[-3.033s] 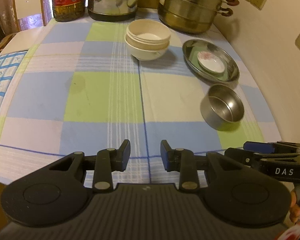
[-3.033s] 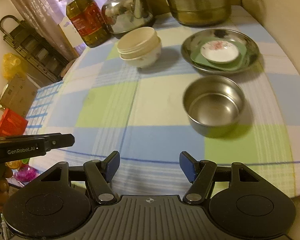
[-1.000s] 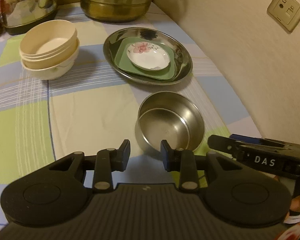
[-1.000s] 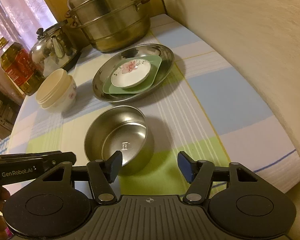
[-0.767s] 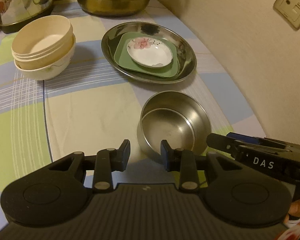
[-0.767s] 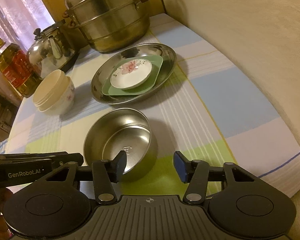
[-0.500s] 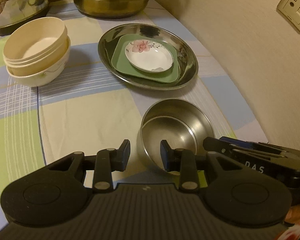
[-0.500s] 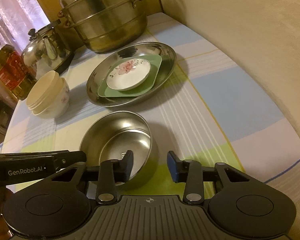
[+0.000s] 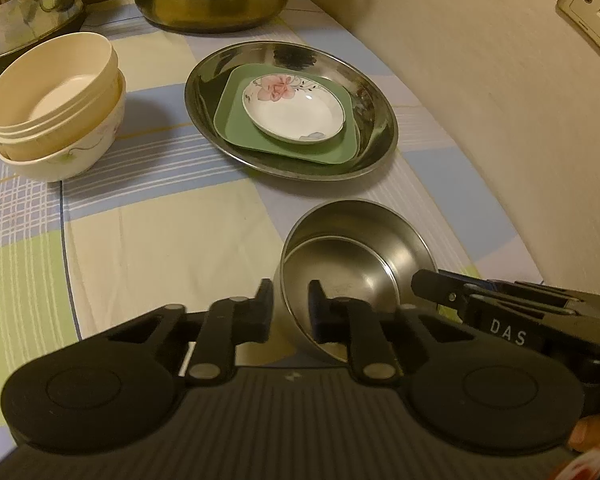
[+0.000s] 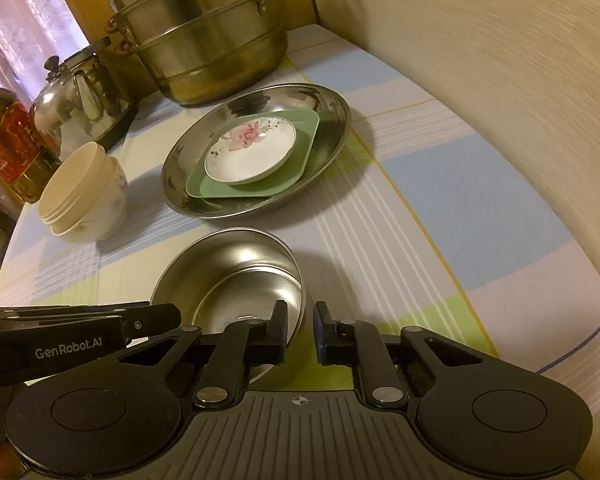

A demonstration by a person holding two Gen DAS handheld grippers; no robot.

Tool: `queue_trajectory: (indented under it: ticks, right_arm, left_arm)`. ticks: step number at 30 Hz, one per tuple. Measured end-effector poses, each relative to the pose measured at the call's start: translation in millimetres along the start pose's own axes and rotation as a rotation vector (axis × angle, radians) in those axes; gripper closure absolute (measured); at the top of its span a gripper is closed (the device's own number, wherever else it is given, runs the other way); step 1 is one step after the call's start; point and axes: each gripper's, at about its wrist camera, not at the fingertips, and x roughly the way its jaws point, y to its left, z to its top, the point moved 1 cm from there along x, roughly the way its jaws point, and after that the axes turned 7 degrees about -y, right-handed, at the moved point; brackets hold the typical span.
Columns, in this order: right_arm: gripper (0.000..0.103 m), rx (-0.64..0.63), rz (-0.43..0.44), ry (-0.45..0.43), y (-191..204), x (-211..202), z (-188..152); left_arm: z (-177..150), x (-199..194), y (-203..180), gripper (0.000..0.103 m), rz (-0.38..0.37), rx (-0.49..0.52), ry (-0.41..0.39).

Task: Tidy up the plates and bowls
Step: 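Close both grippers on the steel bowl's rim, then carry the steel bowl with both grippers and lower it into the cream bowls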

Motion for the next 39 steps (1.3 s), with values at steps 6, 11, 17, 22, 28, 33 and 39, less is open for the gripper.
queue_trajectory:
  ticks: [6, 11, 17, 22, 28, 33, 39]
  right_arm:
    - [0.096, -0.002, -0.014, -0.002, 2, 0, -1]
    - [0.096, 0.002, -0.010, -0.003, 4, -4, 0]
    - [0.096, -0.015, 0.021, -0.010, 18, -15, 5]
    - [0.096, -0.043, 0.067, -0.011, 39, -22, 13]
    - [0.096, -0.082, 0.141, -0.013, 70, -22, 22]
    - [0.096, -0.123, 0.195, -0.011, 97, -18, 29]
    - [0.096, -0.170, 0.243, -0.018, 124, -15, 38]
  left_arm:
    - [-2, -1, 0, 0.094, -0.007, 0.015, -0.010]
    - [-4, -8, 4, 0.094, -0.019, 0.002, -0.019]
    - [-4, -29, 13, 0.094, -0.019, -0.020, -0.043]
    - [-3, -56, 27, 0.094, 0.002, -0.054, -0.090]
    - [3, -89, 50, 0.094, 0.042, -0.101, -0.155]
    - [9, -109, 71, 0.094, 0.083, -0.141, -0.202]
    - [17, -126, 90, 0.094, 0.123, -0.172, -0.249]
